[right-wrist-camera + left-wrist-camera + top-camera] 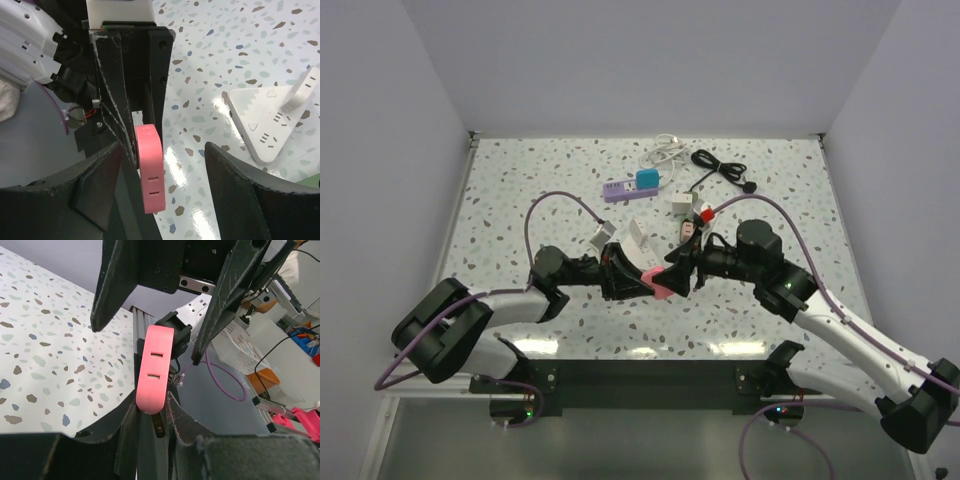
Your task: Insert the plug
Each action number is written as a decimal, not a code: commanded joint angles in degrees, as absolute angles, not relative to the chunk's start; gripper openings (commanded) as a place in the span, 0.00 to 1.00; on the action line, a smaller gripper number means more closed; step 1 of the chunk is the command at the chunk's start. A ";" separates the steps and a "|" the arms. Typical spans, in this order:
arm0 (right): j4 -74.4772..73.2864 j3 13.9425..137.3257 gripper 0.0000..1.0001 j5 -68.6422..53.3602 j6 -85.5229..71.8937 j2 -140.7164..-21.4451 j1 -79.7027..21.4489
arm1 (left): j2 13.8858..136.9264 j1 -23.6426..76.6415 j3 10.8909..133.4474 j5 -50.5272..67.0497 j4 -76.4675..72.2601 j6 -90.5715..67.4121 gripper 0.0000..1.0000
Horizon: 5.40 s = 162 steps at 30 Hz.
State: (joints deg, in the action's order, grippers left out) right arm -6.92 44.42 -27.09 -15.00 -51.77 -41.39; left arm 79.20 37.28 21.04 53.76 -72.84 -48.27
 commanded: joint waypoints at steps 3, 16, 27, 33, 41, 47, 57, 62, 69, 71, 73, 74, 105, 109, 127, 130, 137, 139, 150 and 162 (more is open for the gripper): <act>-5.19 42.89 0.70 -31.37 -15.12 -51.50 -41.49 | 77.52 37.35 23.20 53.09 -86.31 -46.23 0.00; -3.69 41.66 0.00 -33.58 -15.38 -52.73 -41.48 | 76.90 37.27 22.50 53.52 -87.19 -45.79 0.00; -4.39 43.59 0.00 -32.87 -15.73 -53.35 -41.48 | 77.96 37.27 22.68 61.25 -89.56 -46.93 0.36; -4.57 44.56 0.00 -33.49 -15.73 -54.67 -41.49 | 78.58 37.35 22.41 63.98 -92.46 -48.16 0.53; -4.57 44.65 0.00 -34.19 -15.82 -54.41 -41.48 | 78.84 37.27 22.06 64.16 -90.80 -47.29 0.48; -4.92 44.39 0.00 -34.54 -15.91 -53.17 -41.48 | 78.66 37.27 21.97 64.95 -91.40 -46.32 0.22; -5.27 44.73 0.00 -33.14 -16.00 -53.52 -41.48 | 77.08 37.35 19.78 68.29 -96.15 -45.97 0.00; -5.45 45.87 0.00 -30.94 -17.66 -54.58 -41.40 | 76.82 37.35 19.16 70.49 -99.31 -45.97 0.00; -4.57 46.93 0.00 -29.80 -20.56 -57.83 -41.40 | 74.45 37.35 18.11 71.81 -99.68 -43.95 0.00; -4.66 47.20 0.00 -29.01 -21.00 -58.10 -41.40 | 73.74 37.35 18.02 71.63 -97.04 -42.11 0.00; -5.36 47.29 0.00 -28.04 -21.18 -58.10 -41.40 | 72.78 37.35 17.84 71.37 -96.24 -41.49 0.00; -5.71 47.29 0.00 -27.78 -21.27 -58.10 -41.31 | 72.51 37.35 17.58 71.37 -96.24 -41.31 0.00; -19.51 54.84 0.00 -3.60 -20.04 -64.33 -41.31 | 67.84 31.12 18.90 18.19 -38.23 -16.87 0.92; -21.00 58.52 0.00 -1.85 -17.93 -70.92 -41.31 | 71.97 29.53 19.95 17.23 -38.15 -17.40 0.92; -19.69 64.51 0.00 -4.22 -15.38 -88.76 -40.70 | 80.85 27.51 22.41 18.72 -40.25 -16.09 0.88; -20.04 64.86 0.00 -4.75 -15.03 -89.65 -40.34 | 81.12 27.60 22.50 19.25 -40.69 -16.08 0.88; -20.21 65.48 0.00 -4.83 -14.06 -91.31 -39.73 | 81.65 27.60 22.76 19.60 -40.25 -15.38 0.88; -20.13 65.74 0.00 -5.01 -13.98 -91.93 -39.64 | 82.17 27.60 23.03 20.04 -40.25 -15.21 0.88; -20.92 66.88 0.00 -5.89 -13.71 -94.39 -39.55 | 84.20 27.51 24.17 21.01 -39.81 -14.59 0.88; -22.41 67.41 0.00 -5.19 -13.36 -95.28 -39.46 | 85.69 27.60 24.96 21.71 -39.73 -14.41 0.87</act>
